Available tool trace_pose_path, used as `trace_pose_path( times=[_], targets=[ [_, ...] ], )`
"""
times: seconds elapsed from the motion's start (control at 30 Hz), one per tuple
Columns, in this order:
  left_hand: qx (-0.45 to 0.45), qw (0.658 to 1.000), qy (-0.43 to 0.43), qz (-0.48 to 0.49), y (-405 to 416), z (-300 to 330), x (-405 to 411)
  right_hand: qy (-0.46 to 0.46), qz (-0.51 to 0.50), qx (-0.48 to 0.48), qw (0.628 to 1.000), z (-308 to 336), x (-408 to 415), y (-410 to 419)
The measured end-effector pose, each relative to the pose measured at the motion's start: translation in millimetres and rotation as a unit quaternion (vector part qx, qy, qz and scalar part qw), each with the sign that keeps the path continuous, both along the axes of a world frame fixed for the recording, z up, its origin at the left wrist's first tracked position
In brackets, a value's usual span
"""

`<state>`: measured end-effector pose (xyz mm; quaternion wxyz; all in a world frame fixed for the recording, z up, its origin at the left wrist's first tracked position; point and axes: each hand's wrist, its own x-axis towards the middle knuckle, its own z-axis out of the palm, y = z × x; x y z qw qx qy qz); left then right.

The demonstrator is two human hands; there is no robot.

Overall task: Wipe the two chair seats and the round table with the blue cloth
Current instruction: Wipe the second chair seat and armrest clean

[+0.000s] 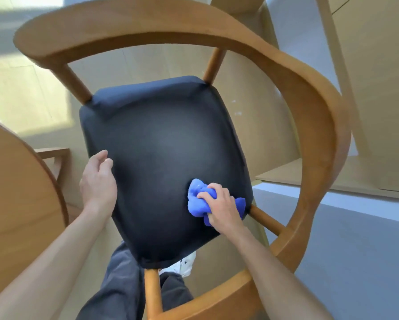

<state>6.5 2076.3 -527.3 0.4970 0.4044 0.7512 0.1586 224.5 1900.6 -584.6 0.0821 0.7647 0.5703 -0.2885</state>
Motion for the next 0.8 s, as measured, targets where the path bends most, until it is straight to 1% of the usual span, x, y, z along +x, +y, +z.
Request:
trace_pose_path(
  times=[0.03,0.07,0.1,0.13,0.2,0.27,0.37,0.43,0.5,0.6,0.7,0.8],
  targets=[
    [0.000,1.000,-0.003,-0.007,-2.5,-0.1,5.3,-0.012,-0.089,-0.013,0.996,2.3,8.4,2.1],
    [-0.001,1.000,-0.007,-0.014,-4.9,0.1,10.2,-0.026,-0.179,-0.010,0.983,4.9,15.9,2.0],
    [-0.002,1.000,-0.012,-0.022,-6.7,0.7,15.1,-0.037,-0.266,-0.006,0.963,6.3,23.8,-0.1],
    [-0.002,0.999,-0.018,-0.029,-8.0,1.1,20.2,-0.039,-0.351,0.002,0.936,7.3,31.7,-2.7],
    [0.001,0.999,-0.027,-0.045,-8.4,1.6,30.1,-0.029,-0.495,0.006,0.868,6.7,46.3,-7.0],
    [0.005,0.997,-0.031,-0.064,-8.1,1.2,41.1,-0.030,-0.576,-0.013,0.817,2.6,57.2,-5.7],
    [0.008,0.996,-0.031,-0.088,-7.7,-1.3,54.9,-0.012,-0.665,-0.034,0.746,-5.0,64.5,4.4],
    [0.009,0.995,-0.031,-0.099,-7.6,-2.4,60.9,-0.007,-0.695,-0.050,0.717,-11.5,68.2,7.6],
    [0.010,0.994,-0.029,-0.106,-7.0,-2.9,63.9,-0.002,-0.707,-0.056,0.705,-15.6,73.2,10.3],
    [0.006,0.994,-0.035,-0.101,-2.7,-6.3,63.5,-0.020,-0.701,-0.040,0.711,-18.7,80.3,19.9],
    [0.003,0.995,-0.036,-0.089,6.5,-9.4,61.2,-0.048,-0.655,-0.007,0.754,-24.5,90.3,45.7],
    [0.002,0.996,-0.037,-0.079,17.6,-13.2,57.5,-0.037,-0.593,0.035,0.804,-34.4,102.1,100.1]
  ],
)
